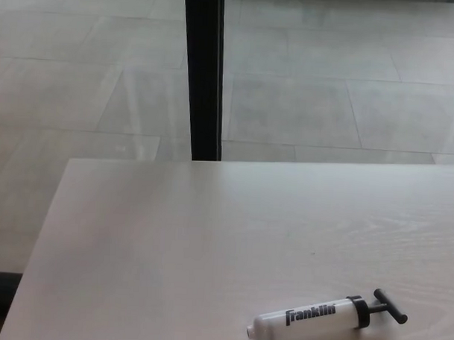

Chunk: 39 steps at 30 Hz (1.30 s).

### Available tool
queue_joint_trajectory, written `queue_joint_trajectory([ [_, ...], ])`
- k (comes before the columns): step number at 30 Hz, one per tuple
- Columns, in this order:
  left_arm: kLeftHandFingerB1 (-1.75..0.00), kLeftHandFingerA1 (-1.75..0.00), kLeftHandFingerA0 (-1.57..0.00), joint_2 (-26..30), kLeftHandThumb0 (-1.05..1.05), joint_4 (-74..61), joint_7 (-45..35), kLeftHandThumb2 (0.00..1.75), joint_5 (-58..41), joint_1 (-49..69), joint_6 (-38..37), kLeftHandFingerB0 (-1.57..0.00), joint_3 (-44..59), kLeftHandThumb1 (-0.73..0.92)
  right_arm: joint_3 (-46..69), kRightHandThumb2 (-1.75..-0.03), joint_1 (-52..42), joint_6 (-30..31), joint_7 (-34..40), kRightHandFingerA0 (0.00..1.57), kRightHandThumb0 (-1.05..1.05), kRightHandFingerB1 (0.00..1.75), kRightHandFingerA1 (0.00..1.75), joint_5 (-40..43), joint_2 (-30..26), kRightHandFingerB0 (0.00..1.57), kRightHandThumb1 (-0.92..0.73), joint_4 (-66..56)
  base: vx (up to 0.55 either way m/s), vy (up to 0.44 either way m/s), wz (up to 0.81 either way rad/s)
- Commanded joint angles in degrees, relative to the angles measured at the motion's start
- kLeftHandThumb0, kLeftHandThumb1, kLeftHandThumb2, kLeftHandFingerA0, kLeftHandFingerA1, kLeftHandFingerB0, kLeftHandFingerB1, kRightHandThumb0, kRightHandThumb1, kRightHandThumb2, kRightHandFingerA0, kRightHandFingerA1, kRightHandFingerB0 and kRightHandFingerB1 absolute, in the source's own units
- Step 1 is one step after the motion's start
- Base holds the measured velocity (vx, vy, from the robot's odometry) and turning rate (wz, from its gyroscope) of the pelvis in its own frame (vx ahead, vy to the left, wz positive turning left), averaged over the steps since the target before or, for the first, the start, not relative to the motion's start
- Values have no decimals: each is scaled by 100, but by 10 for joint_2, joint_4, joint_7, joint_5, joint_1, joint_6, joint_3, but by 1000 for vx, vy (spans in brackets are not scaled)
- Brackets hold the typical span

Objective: The robot uses its left hand to lift the air pump kept on the middle of the desk and use the right hand to pull out the handle

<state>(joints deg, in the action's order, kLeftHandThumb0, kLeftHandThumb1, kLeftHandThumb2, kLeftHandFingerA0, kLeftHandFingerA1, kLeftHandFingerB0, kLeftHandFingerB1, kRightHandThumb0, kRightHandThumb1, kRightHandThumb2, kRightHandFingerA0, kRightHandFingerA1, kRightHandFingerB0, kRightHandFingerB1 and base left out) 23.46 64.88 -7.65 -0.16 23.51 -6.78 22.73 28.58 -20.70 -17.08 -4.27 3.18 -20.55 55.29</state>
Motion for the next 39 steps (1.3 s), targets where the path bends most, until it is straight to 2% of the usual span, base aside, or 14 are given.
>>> queue_joint_trajectory([
  [1, -45, -55, -69, 29, -53, 30, -40, 62, -53, 14, -91, -60, 43, 74, 53, -59, -4, -116, -53, 43, -59, 31, 43, 69, -32, 27, -60, 23, 0, 0, 0],
  [15, -45, -55, -69, 29, -53, 55, -42, 62, -55, 5, -106, -60, 43, 74, 52, -59, 18, -139, -62, 43, -59, 31, 43, 64, -43, 27, -60, 60, 0, 0, 0],
  [18, -51, -55, -62, 122, -59, -123, -40, 62, -237, -120, -60, -63, 210, 72, 215, -59, 148, -28, 42, 35, -47, 38, 68, 253, -115, 33, -66, -146, 0, 0, 0],
  [20, -50, -58, -72, 74, -62, -328, 32, 60, -224, -156, -32, -66, 194, 65, 178, -88, 172, 3, 86, 43, -59, 49, 60, 200, -89, 31, -53, -299, 0, 0, 0],
  [24, -48, -56, -71, 44, -58, -495, 59, 60, -214, -201, 20, -66, 161, 65, 145, -60, 217, 28, 103, 54, -56, 36, 50, 176, -62, 42, -67, -397, 0, 0, 0],
  [25, -50, -58, -72, 35, -59, -522, 75, 60, -198, -219, 16, -71, 150, 65, 133, -90, 228, 39, 113, 52, -62, 51, 61, 165, -51, 39, -55, -425, 0, 0, 0],
  [26, -52, -57, -74, 18, -53, -585, 101, 60, -161, -244, 17, -70, 121, 65, 105, -60, 248, 43, 123, 59, -54, 36, 53, 138, -32, 49, -66, -456, 0, 0, 0],
  [27, -52, -58, -79, 5, -52, -618, 112, 60, -143, -258, 20, -69, 102, 65, 90, -91, 262, 34, 118, 53, -58, 51, 63, 128, -23, 38, -55, -459, 0, 0, 0],
  [30, -52, -58, -73, -25, -53, -677, 114, 59, -121, -285, 39, -69, 62, 64, 55, -93, 283, 45, 120, 54, -54, 53, 65, 114, 12, 39, -56, -496, 0, 0, 0],
  [32, -53, -62, -64, -69, -52, -742, 106, 59, -96, -302, 58, -61, 0, 65, 12, -61, 296, 73, 136, 60, -59, 38, 51, 91, 58, 47, -67, -545, 0, 0, 0],
  [36, -53, -62, -62, -124, -49, -786, 86, 59, -37, -295, 67, -59, -75, 65, -34, -90, 284, 66, 112, 53, -57, 52, 64, 62, 100, 36, -55, -567, 0, 0, 0],
  [37, -54, -62, -62, -135, -49, -795, 87, 59, -21, -292, 78, -58, -90, 65, -41, -61, 278, 65, 110, 61, -53, 39, 54, 58, 109, 44, -69, -571, 0, 0, 0],
  [38, -62, -73, -63, -151, -51, -796, 81, 92, 3, -286, 73, -48, -115, 51, -54, -90, 269, 69, 111, 57, -55, 53, 65, 49, 125, 39, -55, -583, 0, 0, 0],
  [39, -61, -74, -64, -168, -51, -794, 76, 93, 20, -279, 62, -47, -136, 51, -65, -61, 271, 71, 111, 64, -50, 42, 57, 37, 135, 46, -70, -585, 0, 0, 0],
])
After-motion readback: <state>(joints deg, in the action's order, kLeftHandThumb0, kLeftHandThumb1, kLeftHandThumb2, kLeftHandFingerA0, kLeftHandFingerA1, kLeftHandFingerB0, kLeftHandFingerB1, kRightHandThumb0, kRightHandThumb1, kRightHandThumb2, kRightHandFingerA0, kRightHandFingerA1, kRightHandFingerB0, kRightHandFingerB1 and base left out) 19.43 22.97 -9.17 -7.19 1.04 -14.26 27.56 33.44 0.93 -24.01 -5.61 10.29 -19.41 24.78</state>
